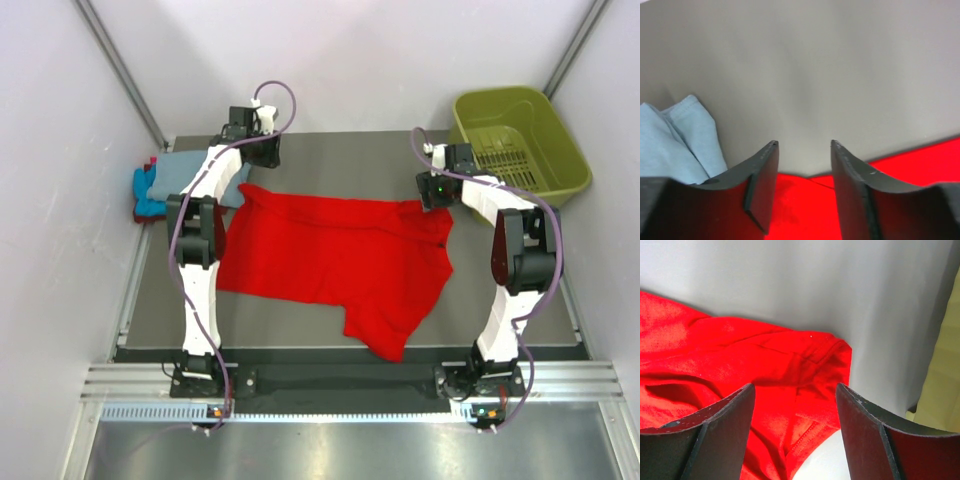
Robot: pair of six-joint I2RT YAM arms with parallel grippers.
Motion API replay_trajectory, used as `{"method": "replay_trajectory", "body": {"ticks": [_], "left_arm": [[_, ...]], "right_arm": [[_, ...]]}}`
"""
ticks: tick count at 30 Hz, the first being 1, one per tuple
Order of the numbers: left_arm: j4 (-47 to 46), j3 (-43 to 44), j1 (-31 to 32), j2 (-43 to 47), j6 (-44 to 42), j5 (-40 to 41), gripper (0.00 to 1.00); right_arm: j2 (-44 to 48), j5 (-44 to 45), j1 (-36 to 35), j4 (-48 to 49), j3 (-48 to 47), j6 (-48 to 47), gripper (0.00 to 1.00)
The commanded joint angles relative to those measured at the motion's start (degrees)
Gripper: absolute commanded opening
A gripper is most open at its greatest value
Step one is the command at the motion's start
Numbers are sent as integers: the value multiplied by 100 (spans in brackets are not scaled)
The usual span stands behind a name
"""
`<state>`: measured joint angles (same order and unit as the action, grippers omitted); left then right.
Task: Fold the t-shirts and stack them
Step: Fold the tshirt
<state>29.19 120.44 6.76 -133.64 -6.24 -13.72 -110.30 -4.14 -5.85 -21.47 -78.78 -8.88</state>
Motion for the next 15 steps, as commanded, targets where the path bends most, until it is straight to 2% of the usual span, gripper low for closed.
{"method": "replay_trajectory", "body": {"ticks": [1, 6, 11, 15], "left_arm": [[-1, 129, 0, 251, -87, 88, 53], [271, 41, -9, 111, -395, 509, 58], [324, -415, -26, 137, -597, 764, 55], [482, -539, -44, 76, -694, 906, 49]], "right_arm": [[167, 36, -57, 135, -76, -8, 66], [158, 45, -57, 152, -67, -8, 66], [158, 36, -57, 170, -23, 1, 66], [141, 36, -66, 170, -23, 1, 66]]}}
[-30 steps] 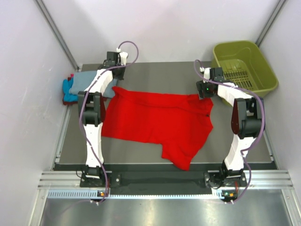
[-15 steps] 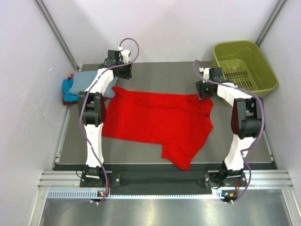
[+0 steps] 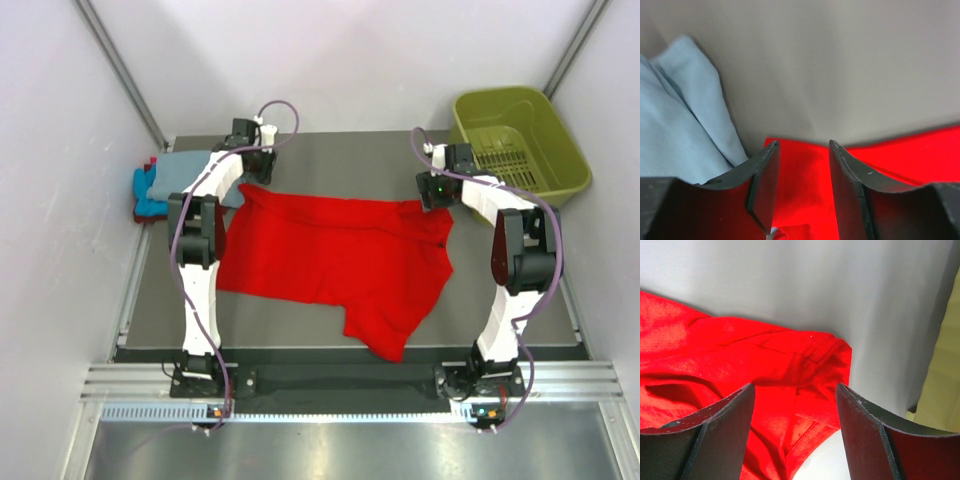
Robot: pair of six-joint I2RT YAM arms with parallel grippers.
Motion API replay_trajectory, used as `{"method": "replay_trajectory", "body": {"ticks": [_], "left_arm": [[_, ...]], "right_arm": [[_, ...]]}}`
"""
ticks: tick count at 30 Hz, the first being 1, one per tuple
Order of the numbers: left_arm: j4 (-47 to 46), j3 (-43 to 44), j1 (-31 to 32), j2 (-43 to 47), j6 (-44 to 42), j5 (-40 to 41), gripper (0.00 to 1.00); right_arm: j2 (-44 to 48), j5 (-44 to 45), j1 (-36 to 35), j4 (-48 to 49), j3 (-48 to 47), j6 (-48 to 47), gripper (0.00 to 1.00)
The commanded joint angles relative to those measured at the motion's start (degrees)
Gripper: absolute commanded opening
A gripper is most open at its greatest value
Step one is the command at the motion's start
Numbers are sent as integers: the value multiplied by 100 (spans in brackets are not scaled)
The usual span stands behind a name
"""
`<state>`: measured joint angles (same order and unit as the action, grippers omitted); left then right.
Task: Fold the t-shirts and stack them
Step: Fold the tshirt
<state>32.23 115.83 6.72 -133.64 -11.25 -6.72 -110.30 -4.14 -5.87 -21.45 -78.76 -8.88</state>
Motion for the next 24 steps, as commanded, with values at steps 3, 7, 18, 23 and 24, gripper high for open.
{"method": "replay_trajectory", "body": {"ticks": [3, 7, 18, 23, 24], "left_arm": [[257, -69, -66, 23, -194, 232, 48], [319, -43, -66, -21, -211, 285, 45], [697, -17, -83, -241, -203, 233, 36], [767, 80, -83, -320, -220, 207, 22], [802, 106, -75, -338, -211, 198, 16]], "right_arm": [[123, 19, -55, 185, -25, 10, 66], [88, 19, -55, 194, -25, 18, 66], [17, 1, -64, 177, -95, 36, 66], [9, 19, -64, 159, -139, 18, 66], [9, 27, -64, 150, -131, 18, 66]]}}
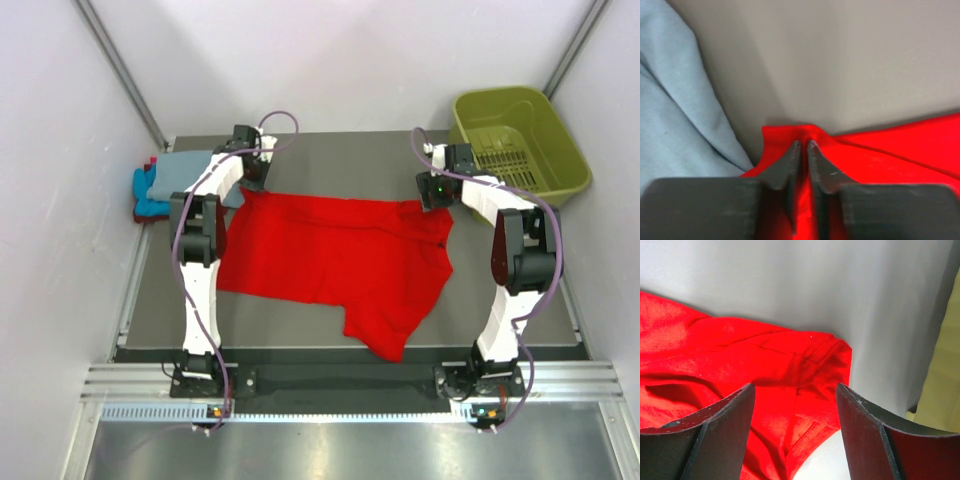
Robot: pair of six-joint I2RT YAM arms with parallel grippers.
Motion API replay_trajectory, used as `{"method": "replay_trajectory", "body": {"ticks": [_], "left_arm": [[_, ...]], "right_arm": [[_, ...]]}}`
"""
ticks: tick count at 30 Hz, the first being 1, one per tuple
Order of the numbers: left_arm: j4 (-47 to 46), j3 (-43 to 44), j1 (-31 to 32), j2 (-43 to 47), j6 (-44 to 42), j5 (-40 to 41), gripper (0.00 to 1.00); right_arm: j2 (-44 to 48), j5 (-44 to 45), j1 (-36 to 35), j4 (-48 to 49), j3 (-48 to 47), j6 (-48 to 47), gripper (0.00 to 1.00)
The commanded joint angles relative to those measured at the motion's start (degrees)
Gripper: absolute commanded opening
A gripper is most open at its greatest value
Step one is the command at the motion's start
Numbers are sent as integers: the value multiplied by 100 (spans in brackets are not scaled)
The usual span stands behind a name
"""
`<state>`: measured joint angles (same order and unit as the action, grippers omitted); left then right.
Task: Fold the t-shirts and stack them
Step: Fold the tshirt
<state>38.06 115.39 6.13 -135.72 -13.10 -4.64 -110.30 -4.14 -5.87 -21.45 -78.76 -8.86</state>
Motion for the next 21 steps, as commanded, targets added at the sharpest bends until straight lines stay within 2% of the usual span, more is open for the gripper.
{"method": "replay_trajectory", "body": {"ticks": [1, 3, 11, 21], "left_arm": [[219, 159, -24, -130, -34, -19, 12], [219, 176, -33, -104, -34, -28, 0], [131, 45, -51, 624, 9, -28, 0], [61, -1194, -51, 1610, 53, -10, 0]], "right_arm": [[9, 27, -64, 159, -139, 16, 66], [9, 19, -64, 150, -131, 16, 66], [-35, 10, -90, 141, -183, 25, 66], [-79, -34, -125, 150, -227, 34, 66]]}}
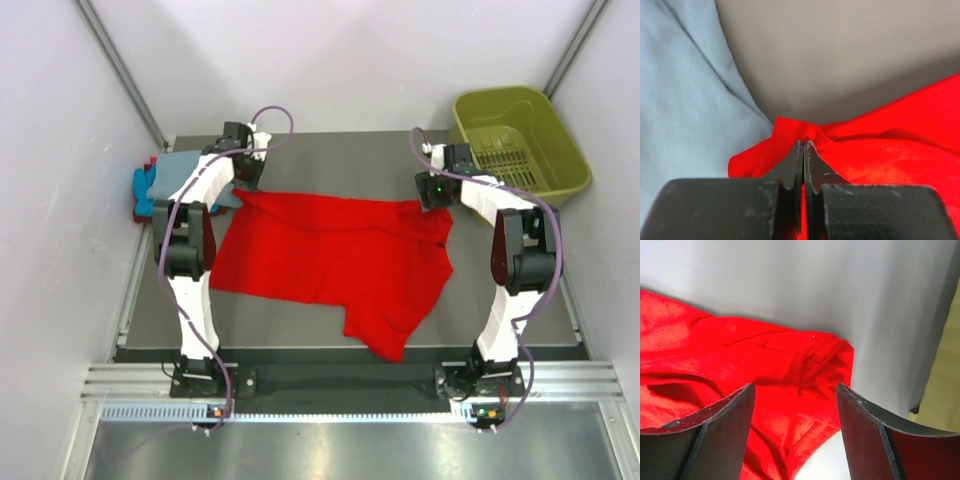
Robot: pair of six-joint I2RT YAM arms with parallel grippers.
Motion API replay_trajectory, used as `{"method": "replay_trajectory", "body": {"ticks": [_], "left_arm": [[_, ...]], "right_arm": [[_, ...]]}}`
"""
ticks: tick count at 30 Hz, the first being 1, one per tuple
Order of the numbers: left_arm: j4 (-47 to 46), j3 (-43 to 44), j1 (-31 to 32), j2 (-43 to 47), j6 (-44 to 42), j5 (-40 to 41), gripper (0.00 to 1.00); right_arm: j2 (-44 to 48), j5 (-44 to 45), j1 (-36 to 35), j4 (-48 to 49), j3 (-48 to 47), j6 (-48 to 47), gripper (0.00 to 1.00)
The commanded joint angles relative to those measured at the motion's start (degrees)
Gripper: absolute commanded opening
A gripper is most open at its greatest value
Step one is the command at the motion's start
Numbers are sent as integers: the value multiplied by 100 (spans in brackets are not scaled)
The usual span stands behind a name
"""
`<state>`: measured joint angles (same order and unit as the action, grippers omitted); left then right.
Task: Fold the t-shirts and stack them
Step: Fold the tshirt
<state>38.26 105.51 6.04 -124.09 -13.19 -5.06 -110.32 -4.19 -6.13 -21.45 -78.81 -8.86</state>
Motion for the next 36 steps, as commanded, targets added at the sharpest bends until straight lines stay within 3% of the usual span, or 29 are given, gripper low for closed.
{"method": "replay_trajectory", "body": {"ticks": [1, 14, 18, 20, 25, 36], "left_arm": [[50, -337, -42, 500, 62, -12, 0], [85, 12, -24, -123, 168, -197, 1], [59, 355, -7, -405, 185, -145, 11], [33, 619, 20, -537, 212, -127, 22], [23, 1260, 64, -853, 194, 5, 38], [419, 1438, 46, -985, -25, 391, 39]], "right_arm": [[-60, -30, -108, 159, -188, 34, 66], [11, 49, -160, 212, -47, -1, 66], [-15, 76, -160, 229, -3, -19, 66], [-68, 76, -160, 229, 5, -10, 66], [-191, 32, -187, 229, -91, 25, 66], [-402, 32, -187, 150, -346, 34, 66]]}}
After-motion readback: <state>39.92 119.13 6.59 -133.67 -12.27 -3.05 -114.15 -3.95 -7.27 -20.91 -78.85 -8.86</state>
